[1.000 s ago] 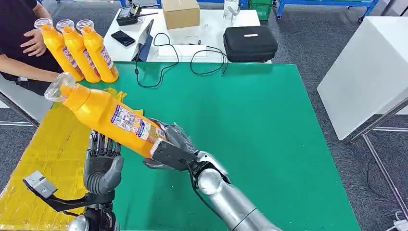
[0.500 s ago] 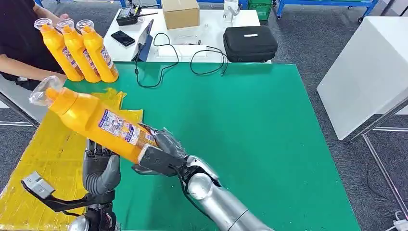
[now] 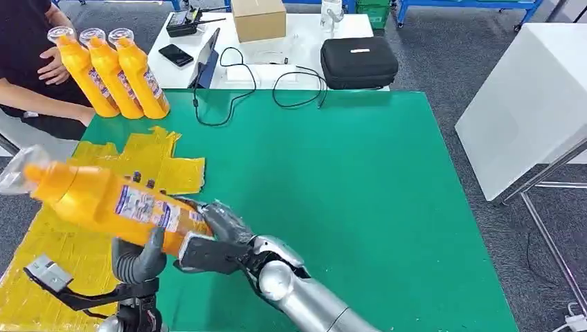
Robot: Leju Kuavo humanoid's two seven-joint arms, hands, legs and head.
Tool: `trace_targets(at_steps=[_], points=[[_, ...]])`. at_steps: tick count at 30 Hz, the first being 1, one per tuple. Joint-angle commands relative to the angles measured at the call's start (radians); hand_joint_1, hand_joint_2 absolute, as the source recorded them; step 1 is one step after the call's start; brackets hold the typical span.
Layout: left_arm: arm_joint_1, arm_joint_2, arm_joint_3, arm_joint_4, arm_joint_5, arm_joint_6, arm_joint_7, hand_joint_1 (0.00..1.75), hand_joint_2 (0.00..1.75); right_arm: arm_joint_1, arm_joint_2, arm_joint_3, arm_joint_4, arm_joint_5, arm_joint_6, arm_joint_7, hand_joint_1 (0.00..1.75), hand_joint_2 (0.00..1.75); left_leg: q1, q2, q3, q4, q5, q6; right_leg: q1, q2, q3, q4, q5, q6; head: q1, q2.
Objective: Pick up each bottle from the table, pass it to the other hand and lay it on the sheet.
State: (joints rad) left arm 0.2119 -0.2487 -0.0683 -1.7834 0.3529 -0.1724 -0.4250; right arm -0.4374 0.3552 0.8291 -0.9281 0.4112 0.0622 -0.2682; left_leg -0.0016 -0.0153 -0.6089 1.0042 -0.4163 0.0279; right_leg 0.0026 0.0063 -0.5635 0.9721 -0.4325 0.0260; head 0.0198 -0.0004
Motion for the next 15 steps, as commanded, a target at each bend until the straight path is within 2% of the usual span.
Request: trace_targets(at_steps=[1, 6, 7, 8, 9, 15], points=[[-0.003, -0.024, 0.084, -0.008, 0.006, -0.012, -0.007, 0.00, 1.75, 0.042, -0.006, 0.331, 0.113, -0.018, -0.018, -0.018, 1.75, 1.75, 0.001, -0.001, 0.003, -0.002, -0.001, -0.001, 0.001, -0.001, 0.003, -0.002, -0.001, -0.001, 0.001, 0.000], [-0.012, -0.028, 0.088, -0.007, 0.013, 0.003, -0.012, 0.00, 1.75, 0.049, -0.006, 0.363, 0.141, -0.032, -0.004, -0.007, 1.75, 1.75, 0.001, -0.002, 0.002, -0.002, 0.000, -0.001, 0.000, -0.003, 0.002, -0.002, -0.001, 0.000, 0.000, 0.000], [-0.012, -0.027, 0.089, -0.009, 0.018, 0.004, -0.014, 0.14, 1.75, 0.046, -0.006, 0.376, 0.146, -0.042, -0.016, -0.007, 1.75, 1.75, 0.001, -0.002, 0.002, -0.002, 0.000, -0.001, 0.001, -0.003, 0.002, -0.002, -0.001, -0.001, 0.001, 0.000], [-0.011, -0.028, 0.092, -0.013, 0.020, 0.005, -0.017, 1.50, 1.75, 0.044, -0.006, 0.382, 0.147, -0.047, -0.019, -0.008, 1.75, 1.75, 0.001, -0.003, 0.004, -0.002, 0.000, -0.002, 0.001, -0.004, 0.004, -0.003, -0.002, -0.001, 0.000, 0.000], [-0.010, -0.029, 0.095, -0.016, 0.022, 0.004, -0.019, 1.75, 1.75, 0.041, -0.006, 0.386, 0.148, -0.052, -0.021, -0.007, 1.75, 1.75, 0.001, -0.002, 0.002, -0.002, 0.000, -0.001, 0.000, -0.003, 0.002, -0.002, -0.001, -0.001, 0.000, 0.000], [-0.009, -0.028, 0.096, -0.018, 0.022, 0.004, -0.020, 1.75, 1.75, 0.038, -0.006, 0.386, 0.146, -0.053, -0.022, -0.007, 1.75, 1.75, 0.001, -0.003, 0.001, -0.002, 0.000, -0.001, 0.000, -0.004, 0.001, -0.002, -0.001, -0.001, 0.000, 0.000]])
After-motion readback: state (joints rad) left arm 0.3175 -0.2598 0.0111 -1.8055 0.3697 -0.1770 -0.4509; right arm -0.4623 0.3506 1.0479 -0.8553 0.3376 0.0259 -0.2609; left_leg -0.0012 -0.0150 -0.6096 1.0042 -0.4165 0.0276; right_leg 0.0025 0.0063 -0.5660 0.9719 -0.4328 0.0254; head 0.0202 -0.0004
